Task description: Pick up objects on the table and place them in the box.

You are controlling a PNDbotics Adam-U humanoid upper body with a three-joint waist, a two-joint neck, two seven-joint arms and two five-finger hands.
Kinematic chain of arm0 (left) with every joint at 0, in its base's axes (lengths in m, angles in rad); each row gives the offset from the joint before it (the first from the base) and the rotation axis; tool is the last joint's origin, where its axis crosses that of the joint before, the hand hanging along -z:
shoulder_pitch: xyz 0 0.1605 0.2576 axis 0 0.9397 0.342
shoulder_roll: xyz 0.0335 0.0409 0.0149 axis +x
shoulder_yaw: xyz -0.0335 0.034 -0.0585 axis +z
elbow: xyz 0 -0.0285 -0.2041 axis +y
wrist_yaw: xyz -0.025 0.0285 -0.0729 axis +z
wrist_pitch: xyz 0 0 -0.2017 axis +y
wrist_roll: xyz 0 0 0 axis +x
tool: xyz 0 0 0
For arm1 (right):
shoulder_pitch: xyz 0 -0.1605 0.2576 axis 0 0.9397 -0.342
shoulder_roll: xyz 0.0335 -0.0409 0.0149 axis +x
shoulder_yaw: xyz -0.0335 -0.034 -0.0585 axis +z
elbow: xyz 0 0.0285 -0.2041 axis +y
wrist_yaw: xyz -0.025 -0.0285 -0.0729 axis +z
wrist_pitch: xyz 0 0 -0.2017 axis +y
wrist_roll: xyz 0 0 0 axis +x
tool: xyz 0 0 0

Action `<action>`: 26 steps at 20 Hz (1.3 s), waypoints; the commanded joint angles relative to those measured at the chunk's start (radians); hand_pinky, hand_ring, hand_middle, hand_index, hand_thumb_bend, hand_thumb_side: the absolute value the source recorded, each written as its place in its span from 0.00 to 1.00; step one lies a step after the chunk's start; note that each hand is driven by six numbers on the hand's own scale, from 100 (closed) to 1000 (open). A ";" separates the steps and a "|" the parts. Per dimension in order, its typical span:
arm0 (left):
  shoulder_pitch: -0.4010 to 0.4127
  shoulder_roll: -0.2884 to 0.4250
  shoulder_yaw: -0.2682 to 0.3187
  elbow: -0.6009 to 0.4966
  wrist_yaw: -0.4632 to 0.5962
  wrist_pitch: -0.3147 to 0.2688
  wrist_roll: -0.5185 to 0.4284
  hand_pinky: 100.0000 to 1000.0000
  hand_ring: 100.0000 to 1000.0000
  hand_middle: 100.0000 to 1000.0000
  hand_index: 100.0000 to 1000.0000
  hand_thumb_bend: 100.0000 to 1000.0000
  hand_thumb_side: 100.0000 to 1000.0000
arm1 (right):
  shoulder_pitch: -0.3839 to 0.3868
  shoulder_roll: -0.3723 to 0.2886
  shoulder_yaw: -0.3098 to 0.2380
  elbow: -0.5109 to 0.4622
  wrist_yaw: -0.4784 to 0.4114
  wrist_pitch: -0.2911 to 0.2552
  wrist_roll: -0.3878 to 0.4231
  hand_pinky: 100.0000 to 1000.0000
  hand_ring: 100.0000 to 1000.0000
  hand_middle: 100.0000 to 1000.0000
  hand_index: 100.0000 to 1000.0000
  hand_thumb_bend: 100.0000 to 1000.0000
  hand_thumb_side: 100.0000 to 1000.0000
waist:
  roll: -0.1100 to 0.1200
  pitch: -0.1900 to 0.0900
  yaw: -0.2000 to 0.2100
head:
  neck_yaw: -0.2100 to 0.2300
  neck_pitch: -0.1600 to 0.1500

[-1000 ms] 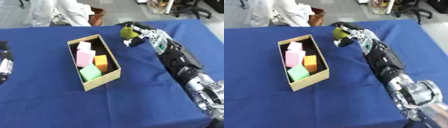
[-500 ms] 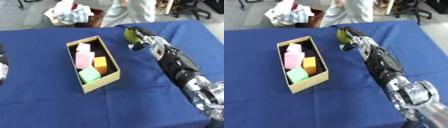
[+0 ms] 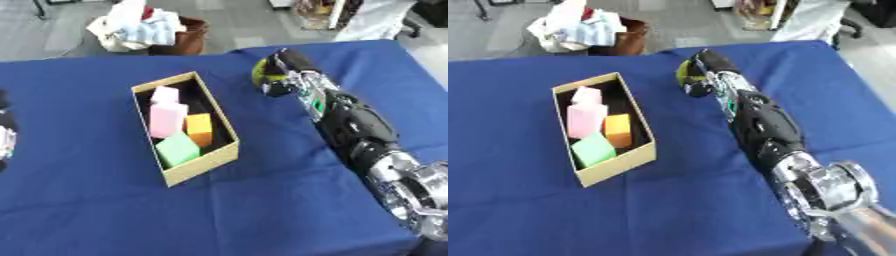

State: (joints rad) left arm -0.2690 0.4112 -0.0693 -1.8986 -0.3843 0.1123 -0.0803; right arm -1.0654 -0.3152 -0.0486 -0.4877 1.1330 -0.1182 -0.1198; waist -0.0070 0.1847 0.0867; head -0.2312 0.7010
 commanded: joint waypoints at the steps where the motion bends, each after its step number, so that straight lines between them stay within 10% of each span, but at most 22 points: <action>1: -0.014 0.010 0.006 -0.015 0.004 0.000 0.001 0.78 0.63 0.66 0.82 0.00 0.59 | -0.019 -0.020 -0.002 -0.046 0.017 -0.012 -0.087 0.58 0.43 0.19 0.36 0.00 0.03 | 0.013 -0.009 -0.002 | -0.003 -0.011; 9: -0.014 0.010 0.007 -0.015 0.005 0.000 0.001 0.78 0.62 0.66 0.82 0.00 0.59 | -0.019 -0.017 0.011 -0.036 0.038 -0.083 -0.019 0.80 0.80 0.81 0.98 0.00 0.10 | 0.007 -0.011 -0.001 | -0.004 -0.011; 12: -0.014 0.011 0.007 -0.015 0.005 0.000 0.001 0.78 0.62 0.66 0.82 0.00 0.59 | -0.018 -0.018 0.006 -0.012 0.032 -0.087 0.079 0.85 0.89 0.94 1.00 0.00 0.11 | 0.005 -0.011 -0.001 | -0.004 -0.012; 26: -0.029 0.012 0.000 -0.021 0.007 -0.004 -0.004 0.78 0.62 0.66 0.82 0.00 0.59 | -0.012 -0.014 -0.009 0.006 0.050 0.039 0.057 0.82 0.86 0.88 0.98 0.00 0.10 | 0.014 0.003 0.034 | -0.030 -0.030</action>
State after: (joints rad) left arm -0.2827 0.4112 -0.0702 -1.8994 -0.3789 0.1101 -0.0826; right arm -1.0556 -0.3126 -0.0523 -0.4748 1.1712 -0.0887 -0.0495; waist -0.0070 0.1876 0.1222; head -0.2552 0.6857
